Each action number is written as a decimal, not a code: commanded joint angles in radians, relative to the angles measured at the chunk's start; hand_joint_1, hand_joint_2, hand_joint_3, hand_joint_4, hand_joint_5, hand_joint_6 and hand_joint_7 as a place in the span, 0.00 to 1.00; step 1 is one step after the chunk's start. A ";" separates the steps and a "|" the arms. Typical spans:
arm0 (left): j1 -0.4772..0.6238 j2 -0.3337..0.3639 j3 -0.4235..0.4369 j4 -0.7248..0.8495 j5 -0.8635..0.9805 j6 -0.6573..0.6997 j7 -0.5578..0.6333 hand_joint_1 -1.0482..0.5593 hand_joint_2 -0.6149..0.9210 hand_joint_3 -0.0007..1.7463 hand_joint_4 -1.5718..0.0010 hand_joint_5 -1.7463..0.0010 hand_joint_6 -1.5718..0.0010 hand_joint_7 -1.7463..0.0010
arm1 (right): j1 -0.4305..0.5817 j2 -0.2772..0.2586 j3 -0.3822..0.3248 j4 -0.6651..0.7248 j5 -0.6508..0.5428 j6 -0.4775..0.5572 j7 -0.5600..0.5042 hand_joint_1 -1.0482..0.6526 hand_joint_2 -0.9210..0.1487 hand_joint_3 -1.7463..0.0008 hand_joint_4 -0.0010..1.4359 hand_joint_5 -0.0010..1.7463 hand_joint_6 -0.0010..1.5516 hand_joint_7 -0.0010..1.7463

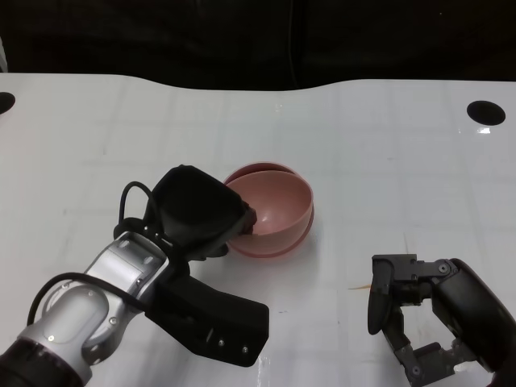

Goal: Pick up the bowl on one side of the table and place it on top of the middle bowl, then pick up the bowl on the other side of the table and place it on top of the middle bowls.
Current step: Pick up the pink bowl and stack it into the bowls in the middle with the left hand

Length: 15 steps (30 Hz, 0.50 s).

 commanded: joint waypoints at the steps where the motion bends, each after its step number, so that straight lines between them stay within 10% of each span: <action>1: 0.024 0.001 -0.011 -0.039 0.030 0.061 -0.060 0.38 1.00 0.06 0.55 0.68 0.49 0.99 | -0.003 -0.018 -0.004 0.005 -0.006 -0.009 0.003 0.57 0.67 0.07 0.63 1.00 0.54 0.86; 15: 0.069 -0.045 -0.012 -0.083 0.081 0.161 0.021 0.22 1.00 0.15 0.96 0.99 0.92 1.00 | -0.002 -0.017 -0.003 0.009 -0.005 -0.016 0.004 0.57 0.68 0.07 0.63 1.00 0.54 0.86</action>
